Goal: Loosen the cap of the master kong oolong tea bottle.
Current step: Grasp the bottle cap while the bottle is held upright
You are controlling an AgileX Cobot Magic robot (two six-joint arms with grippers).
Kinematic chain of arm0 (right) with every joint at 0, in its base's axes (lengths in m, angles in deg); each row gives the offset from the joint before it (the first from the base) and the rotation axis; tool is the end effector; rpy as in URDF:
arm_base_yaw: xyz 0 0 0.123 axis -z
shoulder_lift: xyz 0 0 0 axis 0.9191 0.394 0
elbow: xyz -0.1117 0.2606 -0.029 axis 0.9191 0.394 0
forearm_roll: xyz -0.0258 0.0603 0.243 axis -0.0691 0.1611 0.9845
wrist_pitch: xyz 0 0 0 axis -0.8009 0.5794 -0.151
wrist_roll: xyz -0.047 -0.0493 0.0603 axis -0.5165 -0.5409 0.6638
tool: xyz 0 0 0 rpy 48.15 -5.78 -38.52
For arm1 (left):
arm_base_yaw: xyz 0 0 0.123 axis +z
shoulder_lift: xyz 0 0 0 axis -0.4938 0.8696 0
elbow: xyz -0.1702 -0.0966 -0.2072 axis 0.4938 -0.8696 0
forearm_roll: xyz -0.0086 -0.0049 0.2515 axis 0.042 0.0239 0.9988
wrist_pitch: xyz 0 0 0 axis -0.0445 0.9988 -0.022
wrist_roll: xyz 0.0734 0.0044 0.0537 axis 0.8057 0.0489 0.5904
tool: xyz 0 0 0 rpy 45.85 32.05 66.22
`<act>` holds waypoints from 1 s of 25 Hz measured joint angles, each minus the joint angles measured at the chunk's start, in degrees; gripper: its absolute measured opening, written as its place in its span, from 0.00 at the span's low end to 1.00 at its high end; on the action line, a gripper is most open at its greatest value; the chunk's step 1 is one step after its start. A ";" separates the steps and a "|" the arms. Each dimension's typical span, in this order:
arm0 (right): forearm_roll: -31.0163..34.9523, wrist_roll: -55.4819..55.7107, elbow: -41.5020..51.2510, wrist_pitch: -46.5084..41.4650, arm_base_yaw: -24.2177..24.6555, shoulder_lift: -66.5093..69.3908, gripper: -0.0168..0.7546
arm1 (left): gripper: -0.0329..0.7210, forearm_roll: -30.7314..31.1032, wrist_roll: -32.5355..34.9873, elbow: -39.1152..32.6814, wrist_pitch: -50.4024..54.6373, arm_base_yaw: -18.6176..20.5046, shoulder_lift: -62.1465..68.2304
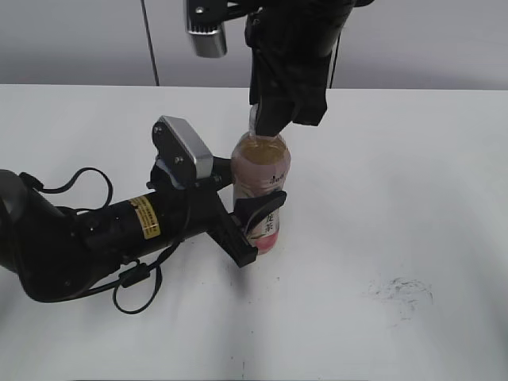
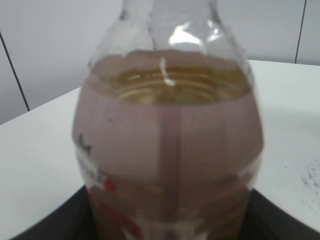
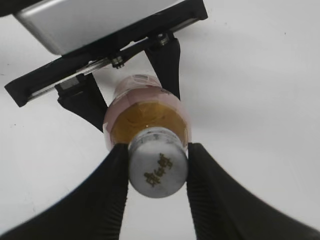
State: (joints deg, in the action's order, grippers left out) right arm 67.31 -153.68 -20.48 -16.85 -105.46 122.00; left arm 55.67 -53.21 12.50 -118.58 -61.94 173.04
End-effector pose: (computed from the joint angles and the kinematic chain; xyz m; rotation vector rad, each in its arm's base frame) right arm 0.3097 0.2628 0.3092 -2.2106 1.7035 0.0690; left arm 0.2682 -0.2175 0.1059 0.9327 1.4913 -0.6900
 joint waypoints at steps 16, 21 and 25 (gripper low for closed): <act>0.75 69.42 -10.00 0.54 0.00 -1.00 0.76 | 0.55 -0.06 -0.20 0.00 0.00 0.00 0.00; -2.44 75.81 -10.21 0.14 0.00 -1.18 0.75 | 0.55 -0.06 -0.20 0.00 0.00 0.00 0.00; -2.44 76.98 -7.70 0.14 0.00 -0.46 0.75 | 0.55 -0.12 -0.24 0.00 0.00 0.00 0.00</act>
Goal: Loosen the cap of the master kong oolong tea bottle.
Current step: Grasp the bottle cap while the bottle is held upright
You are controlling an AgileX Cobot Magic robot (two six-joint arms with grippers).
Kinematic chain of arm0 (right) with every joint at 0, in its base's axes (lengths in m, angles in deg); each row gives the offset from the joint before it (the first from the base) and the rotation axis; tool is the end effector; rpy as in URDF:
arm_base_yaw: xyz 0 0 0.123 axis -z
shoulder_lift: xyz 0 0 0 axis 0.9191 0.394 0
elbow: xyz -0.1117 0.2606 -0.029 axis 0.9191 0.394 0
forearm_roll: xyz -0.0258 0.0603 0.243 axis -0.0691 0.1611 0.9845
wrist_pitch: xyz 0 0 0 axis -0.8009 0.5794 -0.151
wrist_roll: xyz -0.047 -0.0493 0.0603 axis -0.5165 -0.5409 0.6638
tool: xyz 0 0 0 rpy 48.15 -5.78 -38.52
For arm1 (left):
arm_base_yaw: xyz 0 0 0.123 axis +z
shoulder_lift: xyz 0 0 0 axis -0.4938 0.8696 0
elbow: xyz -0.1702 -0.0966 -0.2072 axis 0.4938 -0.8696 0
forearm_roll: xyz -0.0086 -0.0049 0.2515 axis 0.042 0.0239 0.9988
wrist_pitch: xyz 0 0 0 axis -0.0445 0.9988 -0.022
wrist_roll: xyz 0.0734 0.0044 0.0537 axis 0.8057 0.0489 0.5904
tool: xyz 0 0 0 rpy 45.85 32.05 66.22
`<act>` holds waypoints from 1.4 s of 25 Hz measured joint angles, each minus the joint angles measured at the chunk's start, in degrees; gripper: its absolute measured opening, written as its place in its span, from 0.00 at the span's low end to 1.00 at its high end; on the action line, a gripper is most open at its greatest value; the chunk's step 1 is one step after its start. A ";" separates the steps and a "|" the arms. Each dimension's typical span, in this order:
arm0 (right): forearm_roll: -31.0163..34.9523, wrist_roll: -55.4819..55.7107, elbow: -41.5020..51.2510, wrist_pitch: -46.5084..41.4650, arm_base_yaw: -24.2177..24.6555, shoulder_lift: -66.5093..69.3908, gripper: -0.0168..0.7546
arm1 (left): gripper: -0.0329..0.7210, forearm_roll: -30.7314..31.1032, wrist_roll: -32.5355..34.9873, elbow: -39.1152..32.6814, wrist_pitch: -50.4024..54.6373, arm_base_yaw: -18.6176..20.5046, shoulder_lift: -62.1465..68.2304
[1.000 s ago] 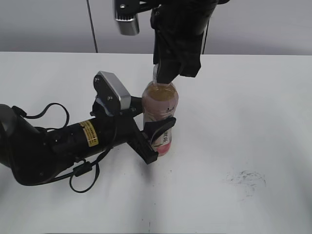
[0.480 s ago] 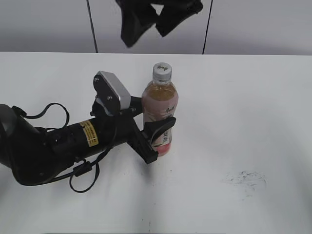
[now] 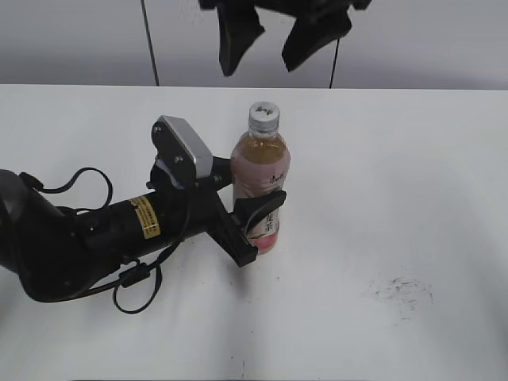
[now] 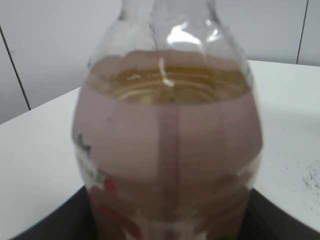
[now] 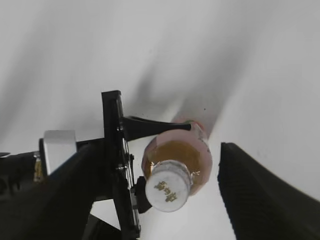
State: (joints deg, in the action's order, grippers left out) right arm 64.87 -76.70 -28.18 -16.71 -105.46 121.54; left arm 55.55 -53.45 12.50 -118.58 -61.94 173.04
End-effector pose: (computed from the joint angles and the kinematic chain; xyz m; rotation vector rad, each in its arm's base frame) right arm 0.3160 0.2632 0.3503 -0.6730 2.6388 0.3861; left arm 0.2684 -0.2174 0.1059 0.9277 1.4944 -0.6922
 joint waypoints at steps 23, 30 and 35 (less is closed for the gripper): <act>1.74 -49.03 7.41 -0.09 0.00 0.46 0.36 | 0.55 -0.06 0.00 0.00 0.06 0.00 0.00; 1.82 -71.16 7.41 -0.05 0.00 0.46 0.36 | 0.55 -0.23 -0.02 0.00 0.06 0.00 0.00; 1.82 -72.09 7.41 -0.10 0.00 0.14 0.36 | 0.55 -0.23 -0.02 0.00 0.06 0.00 0.00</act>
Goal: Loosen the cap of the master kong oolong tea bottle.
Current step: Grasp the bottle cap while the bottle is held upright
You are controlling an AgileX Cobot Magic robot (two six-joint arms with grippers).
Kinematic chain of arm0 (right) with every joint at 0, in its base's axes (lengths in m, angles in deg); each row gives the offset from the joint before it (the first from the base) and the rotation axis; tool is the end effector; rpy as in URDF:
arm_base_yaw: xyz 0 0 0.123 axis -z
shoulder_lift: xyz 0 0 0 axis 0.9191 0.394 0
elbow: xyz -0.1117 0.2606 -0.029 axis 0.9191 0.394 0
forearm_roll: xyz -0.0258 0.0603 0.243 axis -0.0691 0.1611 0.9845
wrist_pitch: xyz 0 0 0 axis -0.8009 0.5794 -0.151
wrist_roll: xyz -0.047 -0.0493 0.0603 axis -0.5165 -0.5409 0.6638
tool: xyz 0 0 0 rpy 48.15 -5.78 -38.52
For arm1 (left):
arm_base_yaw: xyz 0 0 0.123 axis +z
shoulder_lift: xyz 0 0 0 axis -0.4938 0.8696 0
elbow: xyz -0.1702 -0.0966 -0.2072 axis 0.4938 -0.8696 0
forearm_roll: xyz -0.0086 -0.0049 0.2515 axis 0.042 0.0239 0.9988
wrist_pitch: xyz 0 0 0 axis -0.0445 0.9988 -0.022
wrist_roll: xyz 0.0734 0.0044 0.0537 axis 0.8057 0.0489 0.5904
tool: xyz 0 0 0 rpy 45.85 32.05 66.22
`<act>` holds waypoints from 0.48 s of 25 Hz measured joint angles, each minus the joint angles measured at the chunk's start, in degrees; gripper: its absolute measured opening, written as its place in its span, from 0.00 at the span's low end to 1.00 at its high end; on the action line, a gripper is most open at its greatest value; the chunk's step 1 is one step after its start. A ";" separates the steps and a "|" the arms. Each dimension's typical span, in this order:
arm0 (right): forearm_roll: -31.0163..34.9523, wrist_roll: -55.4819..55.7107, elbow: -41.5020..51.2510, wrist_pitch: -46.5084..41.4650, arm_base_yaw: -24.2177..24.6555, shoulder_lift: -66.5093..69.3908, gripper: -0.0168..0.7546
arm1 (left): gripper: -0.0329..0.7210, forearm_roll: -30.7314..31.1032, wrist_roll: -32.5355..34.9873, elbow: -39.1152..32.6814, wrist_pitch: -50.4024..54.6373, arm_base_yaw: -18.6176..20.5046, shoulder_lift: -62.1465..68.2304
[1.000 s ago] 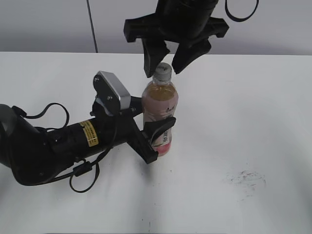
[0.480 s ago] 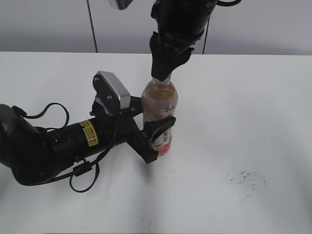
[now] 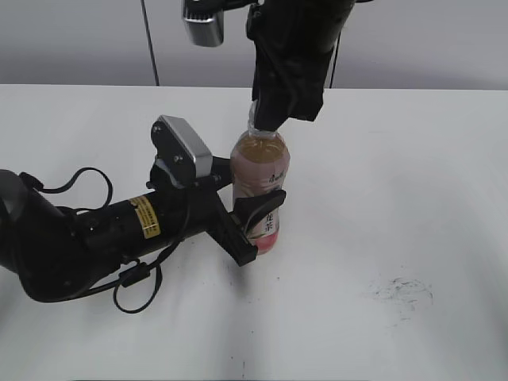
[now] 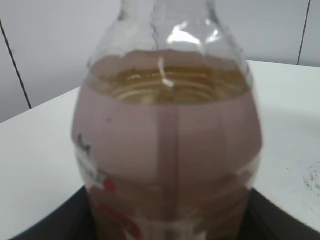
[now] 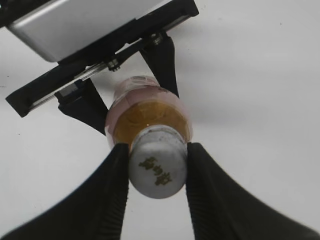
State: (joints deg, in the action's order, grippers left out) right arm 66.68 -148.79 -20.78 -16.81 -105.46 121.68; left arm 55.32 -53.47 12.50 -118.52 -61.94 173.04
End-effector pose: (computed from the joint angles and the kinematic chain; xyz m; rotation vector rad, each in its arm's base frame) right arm 0.3098 0.2617 0.3128 -2.1331 1.7890 0.0717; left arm 0.2687 -0.2172 0.1059 0.9240 1.4971 -0.6902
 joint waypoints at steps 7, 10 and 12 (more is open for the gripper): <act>0.25 1.98 0.06 -0.05 0.00 -2.90 0.36 | 0.55 0.11 0.00 0.00 0.00 0.00 0.00; -1.00 18.59 0.06 -0.10 0.31 -4.09 0.36 | 0.55 0.11 0.00 0.00 0.00 0.00 0.00; -4.07 31.38 0.22 -0.10 1.26 -4.29 0.36 | 0.55 0.11 0.00 0.00 0.00 0.00 0.00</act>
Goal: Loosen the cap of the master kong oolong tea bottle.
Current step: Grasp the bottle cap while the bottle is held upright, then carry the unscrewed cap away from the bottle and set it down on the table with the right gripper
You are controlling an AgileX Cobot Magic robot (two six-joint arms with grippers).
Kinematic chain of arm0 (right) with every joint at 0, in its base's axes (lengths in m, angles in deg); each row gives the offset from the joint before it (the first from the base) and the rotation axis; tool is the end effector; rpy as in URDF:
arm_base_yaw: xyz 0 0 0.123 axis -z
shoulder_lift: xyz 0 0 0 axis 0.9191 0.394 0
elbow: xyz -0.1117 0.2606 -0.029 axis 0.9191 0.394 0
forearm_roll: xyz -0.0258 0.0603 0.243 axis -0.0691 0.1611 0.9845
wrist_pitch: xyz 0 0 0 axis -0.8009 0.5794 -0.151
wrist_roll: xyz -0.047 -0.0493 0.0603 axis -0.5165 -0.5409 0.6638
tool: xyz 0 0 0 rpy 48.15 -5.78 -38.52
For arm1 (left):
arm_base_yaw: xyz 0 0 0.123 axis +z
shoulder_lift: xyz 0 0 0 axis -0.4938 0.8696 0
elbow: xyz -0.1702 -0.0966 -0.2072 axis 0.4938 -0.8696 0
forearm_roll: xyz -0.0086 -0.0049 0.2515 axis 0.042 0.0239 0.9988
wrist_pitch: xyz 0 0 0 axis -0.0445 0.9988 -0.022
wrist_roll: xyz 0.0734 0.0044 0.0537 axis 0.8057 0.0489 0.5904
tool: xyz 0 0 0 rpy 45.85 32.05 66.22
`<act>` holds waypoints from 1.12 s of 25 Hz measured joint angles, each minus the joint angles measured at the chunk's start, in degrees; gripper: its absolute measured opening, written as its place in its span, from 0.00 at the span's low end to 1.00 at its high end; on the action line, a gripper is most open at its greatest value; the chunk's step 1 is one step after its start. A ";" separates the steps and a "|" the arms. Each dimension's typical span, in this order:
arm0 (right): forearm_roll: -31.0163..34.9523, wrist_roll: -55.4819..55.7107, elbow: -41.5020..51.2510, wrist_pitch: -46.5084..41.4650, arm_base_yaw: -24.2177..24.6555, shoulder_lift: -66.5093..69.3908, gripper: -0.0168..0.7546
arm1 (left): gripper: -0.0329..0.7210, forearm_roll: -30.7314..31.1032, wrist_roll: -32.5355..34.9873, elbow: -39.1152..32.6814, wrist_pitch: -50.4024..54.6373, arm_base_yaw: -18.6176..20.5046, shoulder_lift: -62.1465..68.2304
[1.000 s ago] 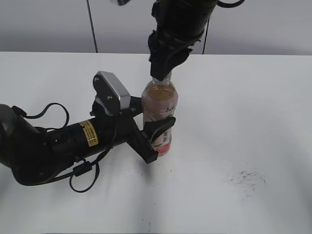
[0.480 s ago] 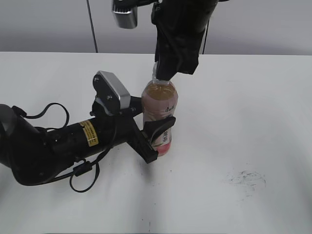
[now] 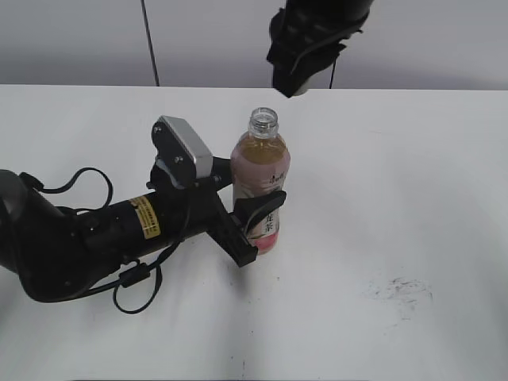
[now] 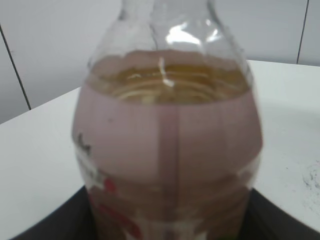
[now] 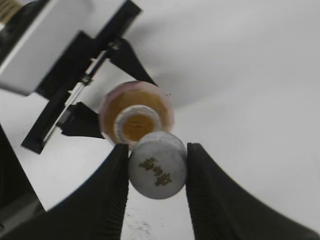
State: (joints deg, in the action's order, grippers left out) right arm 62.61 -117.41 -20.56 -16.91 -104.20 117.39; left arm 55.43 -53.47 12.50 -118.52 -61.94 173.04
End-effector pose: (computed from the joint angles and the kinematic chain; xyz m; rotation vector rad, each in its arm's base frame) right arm 0.3067 0.2405 0.3409 -1.5346 2.2643 0.1053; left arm 0.2685 -0.2173 0.1059 0.9259 1.4963 -0.6911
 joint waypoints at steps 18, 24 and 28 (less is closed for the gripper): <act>-2.81 28.09 42.99 18.46 17.02 -1.36 0.36 | 0.55 -3.24 -4.24 0.00 0.13 -0.03 0.07; -2.36 28.91 45.16 25.50 17.02 3.06 0.36 | 0.55 -4.20 -4.30 0.00 0.13 -0.03 0.07; -2.11 28.97 45.16 26.93 17.02 5.60 0.36 | 0.55 -4.32 -4.36 0.00 0.18 -0.03 0.07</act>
State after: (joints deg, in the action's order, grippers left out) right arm 60.50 -88.45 24.61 10.02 -87.18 122.99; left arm 51.11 -57.83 12.50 -118.35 -61.97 173.11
